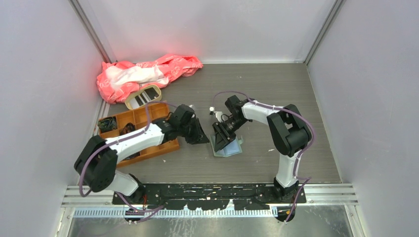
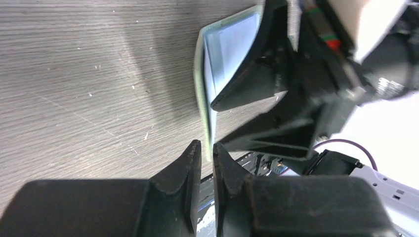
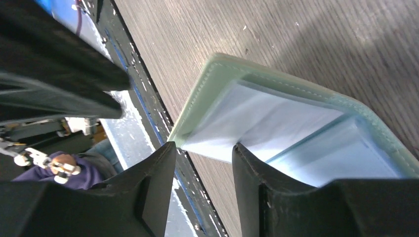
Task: Put the credit cards into the card holder
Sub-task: Open the card holder at the center of the board.
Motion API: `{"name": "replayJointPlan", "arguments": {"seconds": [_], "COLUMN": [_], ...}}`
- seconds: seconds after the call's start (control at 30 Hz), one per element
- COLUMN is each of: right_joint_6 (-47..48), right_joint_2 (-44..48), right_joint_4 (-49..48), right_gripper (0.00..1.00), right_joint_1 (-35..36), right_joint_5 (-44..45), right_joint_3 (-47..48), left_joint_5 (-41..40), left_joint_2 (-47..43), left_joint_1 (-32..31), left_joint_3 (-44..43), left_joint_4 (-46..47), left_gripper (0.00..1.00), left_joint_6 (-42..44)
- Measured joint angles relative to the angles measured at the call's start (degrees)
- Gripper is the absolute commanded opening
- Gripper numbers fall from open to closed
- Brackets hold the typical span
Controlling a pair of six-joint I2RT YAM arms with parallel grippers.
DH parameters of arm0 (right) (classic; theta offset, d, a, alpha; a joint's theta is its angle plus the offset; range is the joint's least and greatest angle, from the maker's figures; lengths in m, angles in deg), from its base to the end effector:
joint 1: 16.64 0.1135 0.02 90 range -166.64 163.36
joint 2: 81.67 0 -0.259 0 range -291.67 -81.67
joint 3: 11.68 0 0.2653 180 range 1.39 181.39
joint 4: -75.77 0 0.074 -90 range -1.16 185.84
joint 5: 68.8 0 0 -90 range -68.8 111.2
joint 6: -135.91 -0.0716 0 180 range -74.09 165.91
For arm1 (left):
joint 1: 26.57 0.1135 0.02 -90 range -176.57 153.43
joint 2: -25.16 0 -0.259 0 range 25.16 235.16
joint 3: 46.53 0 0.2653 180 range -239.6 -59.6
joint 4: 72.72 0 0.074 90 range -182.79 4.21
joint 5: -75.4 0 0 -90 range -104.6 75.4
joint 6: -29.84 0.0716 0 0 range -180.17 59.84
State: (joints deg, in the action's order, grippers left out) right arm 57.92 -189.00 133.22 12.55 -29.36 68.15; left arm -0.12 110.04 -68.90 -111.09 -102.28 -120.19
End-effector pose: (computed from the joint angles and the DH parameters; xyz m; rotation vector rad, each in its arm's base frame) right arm 0.2725 0.2156 0.1192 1.0378 -2.5956 -1.3235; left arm 0.2378 -0.2409 0.1697 -0.2939 2.7083 -0.9909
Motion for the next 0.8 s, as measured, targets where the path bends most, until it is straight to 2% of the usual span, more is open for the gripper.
{"name": "replayJointPlan", "arguments": {"seconds": [0.23,0.43,0.53,0.8], "right_joint_6": [-4.22,-5.22,-5.09,-5.05], "right_joint_2": [-6.86,-8.55,-8.55,-8.55], "right_joint_4": [-0.39,-0.37,-0.35,-0.28], "right_gripper": [0.32,0.26,0.25,0.25], "right_joint_1": [-0.04,-0.04,-0.04,-0.07], "right_joint_5": [-1.62,-1.79,-1.9,-1.53], "right_joint_3": [1.44,2.21,2.47,2.47], "left_joint_5": [-2.97,-2.86,-2.45,-0.81], "left_joint_2": [-8.79,-9.99,-8.26,4.02], "left_joint_1": [0.09,0.09,-0.11,-1.05], "left_joint_3": [4.94,8.44,9.05,8.63], "left_joint_4": [2.1,8.35,12.44,20.13], "left_gripper": [0.11,0.04,0.03,0.0], "left_joint_6": [0.0,-1.4,-2.16,-2.86]}}
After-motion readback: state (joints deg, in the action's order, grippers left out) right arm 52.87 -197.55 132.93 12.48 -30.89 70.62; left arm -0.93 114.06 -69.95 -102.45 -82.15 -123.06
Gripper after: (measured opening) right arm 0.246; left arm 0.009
